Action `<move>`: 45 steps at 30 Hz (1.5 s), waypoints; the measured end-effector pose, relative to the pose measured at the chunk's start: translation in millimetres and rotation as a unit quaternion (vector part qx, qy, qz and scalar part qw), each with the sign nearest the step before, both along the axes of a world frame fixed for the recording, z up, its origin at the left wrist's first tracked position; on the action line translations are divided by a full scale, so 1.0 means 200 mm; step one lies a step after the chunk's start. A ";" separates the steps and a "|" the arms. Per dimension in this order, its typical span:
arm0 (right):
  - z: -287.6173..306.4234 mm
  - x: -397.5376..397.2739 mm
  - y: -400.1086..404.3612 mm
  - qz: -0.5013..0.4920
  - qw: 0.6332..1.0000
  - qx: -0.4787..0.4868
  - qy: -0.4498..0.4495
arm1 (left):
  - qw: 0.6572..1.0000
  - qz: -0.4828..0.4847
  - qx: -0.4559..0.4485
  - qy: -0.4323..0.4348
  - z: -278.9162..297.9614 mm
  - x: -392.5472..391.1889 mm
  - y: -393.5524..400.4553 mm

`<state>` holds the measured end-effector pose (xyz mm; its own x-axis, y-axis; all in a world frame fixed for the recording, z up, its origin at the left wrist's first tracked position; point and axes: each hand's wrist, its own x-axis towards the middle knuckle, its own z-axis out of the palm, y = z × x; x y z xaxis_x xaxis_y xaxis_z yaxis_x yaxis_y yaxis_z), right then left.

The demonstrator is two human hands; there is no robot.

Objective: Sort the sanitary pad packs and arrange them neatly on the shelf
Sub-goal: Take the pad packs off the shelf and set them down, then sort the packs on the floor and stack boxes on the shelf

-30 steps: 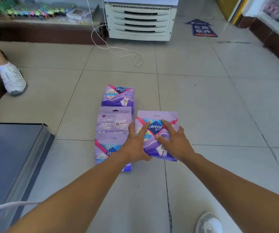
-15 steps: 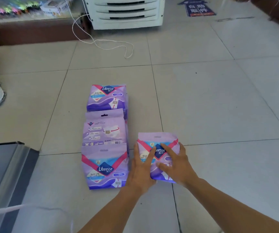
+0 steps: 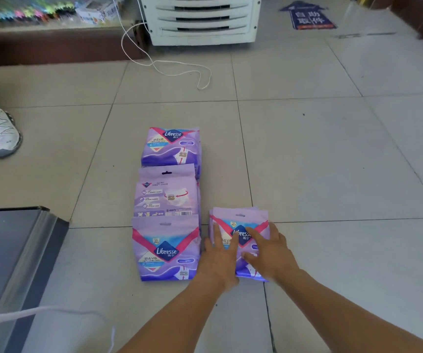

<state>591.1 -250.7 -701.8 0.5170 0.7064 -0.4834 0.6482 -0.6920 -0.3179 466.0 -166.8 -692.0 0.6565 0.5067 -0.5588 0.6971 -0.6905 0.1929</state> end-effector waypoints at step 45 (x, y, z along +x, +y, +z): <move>2.59 -2.14 0.64 0.483 0.807 0.336 -0.053 | 0.835 0.415 0.360 -0.030 2.62 -2.47 0.09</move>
<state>163.4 -121.7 -184.5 -0.4186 0.8887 0.1872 0.8301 0.4580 -0.3180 -27.0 -148.0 -168.8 -0.0725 0.9916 0.1075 0.9972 0.0741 -0.0112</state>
